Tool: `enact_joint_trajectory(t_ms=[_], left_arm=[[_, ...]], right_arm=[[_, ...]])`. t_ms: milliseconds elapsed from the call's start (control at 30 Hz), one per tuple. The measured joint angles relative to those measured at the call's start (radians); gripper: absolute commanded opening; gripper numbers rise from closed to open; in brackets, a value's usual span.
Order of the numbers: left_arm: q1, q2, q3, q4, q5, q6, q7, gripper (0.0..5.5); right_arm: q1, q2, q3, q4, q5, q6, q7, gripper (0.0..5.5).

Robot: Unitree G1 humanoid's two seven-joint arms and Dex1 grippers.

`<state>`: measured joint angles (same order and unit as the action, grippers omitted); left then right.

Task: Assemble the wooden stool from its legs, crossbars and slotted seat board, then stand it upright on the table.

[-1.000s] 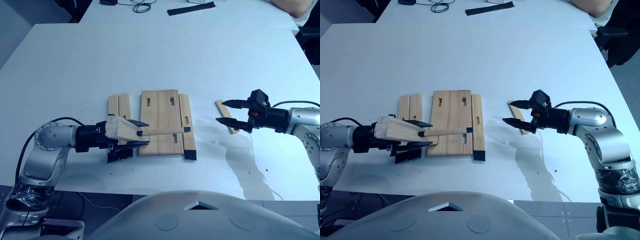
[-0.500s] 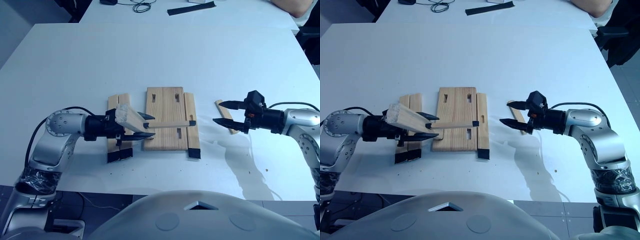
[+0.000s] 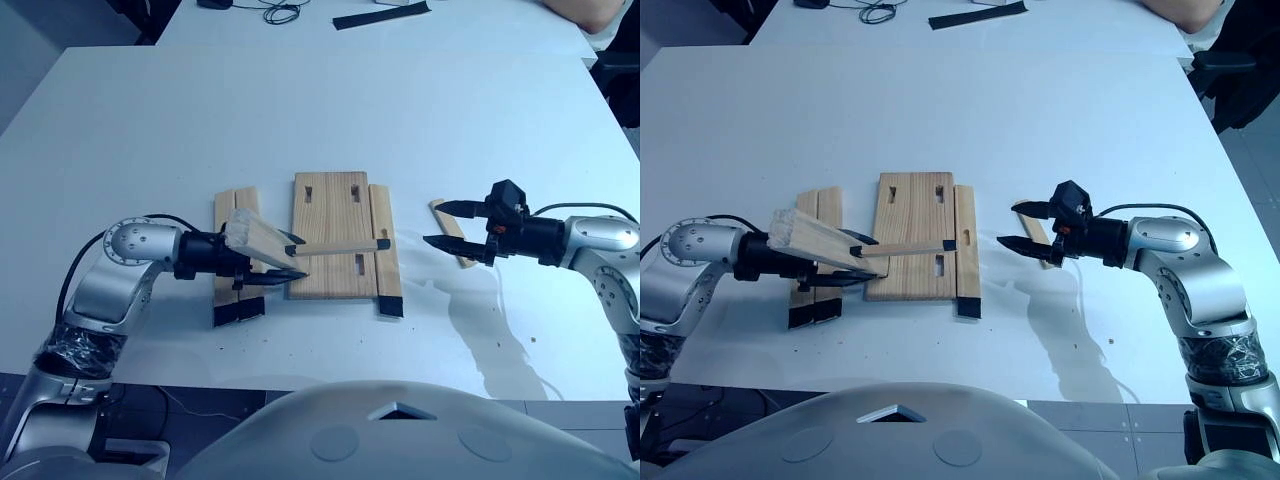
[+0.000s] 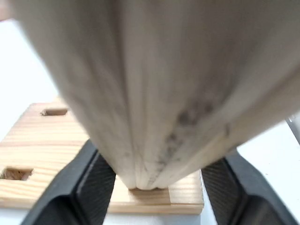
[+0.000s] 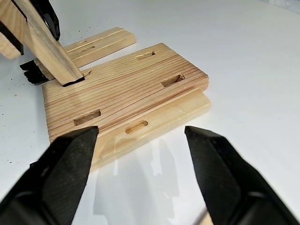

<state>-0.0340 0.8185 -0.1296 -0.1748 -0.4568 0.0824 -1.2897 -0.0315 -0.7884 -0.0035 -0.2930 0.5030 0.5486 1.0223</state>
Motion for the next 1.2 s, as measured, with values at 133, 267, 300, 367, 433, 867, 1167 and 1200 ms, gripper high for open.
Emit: enact_joint_trajectory(t_ms=[133,267,300,367,433,867,1167,1200], left_arm=[[0.024,-0.002,0.046,0.019,0.005,-0.018,0.024,3.18],[0.096,0.007,0.130,0.006,-0.007,-0.016,0.033,3.18],[0.112,0.012,0.151,0.002,-0.013,-0.016,0.034,3.18],[0.186,0.042,0.237,-0.031,-0.040,-0.015,0.025,3.18],[0.246,0.065,0.302,-0.064,-0.054,-0.007,0.021,3.18],[0.568,0.024,0.595,-0.373,-0.215,0.593,0.453,3.49],[0.546,-0.062,0.542,-0.510,-0.324,0.926,0.788,3.65],[0.563,-0.059,0.523,-0.504,-0.285,0.904,0.790,3.65]], right_arm=[[0.010,0.003,0.000,-0.002,0.000,-0.003,-0.009,3.42],[0.041,0.003,-0.005,-0.012,0.000,-0.010,-0.020,3.42],[0.050,0.003,-0.007,-0.014,0.000,-0.011,-0.022,3.42],[0.083,0.002,-0.030,-0.029,0.000,-0.018,-0.031,3.42],[0.110,0.001,-0.050,-0.044,0.000,-0.026,-0.041,3.42],[0.290,0.025,-0.186,-0.140,0.006,-0.036,-0.134,3.42],[0.249,0.028,-0.184,-0.125,0.005,-0.040,-0.127,3.42],[0.248,0.028,-0.181,-0.123,0.004,-0.040,-0.126,3.42]])
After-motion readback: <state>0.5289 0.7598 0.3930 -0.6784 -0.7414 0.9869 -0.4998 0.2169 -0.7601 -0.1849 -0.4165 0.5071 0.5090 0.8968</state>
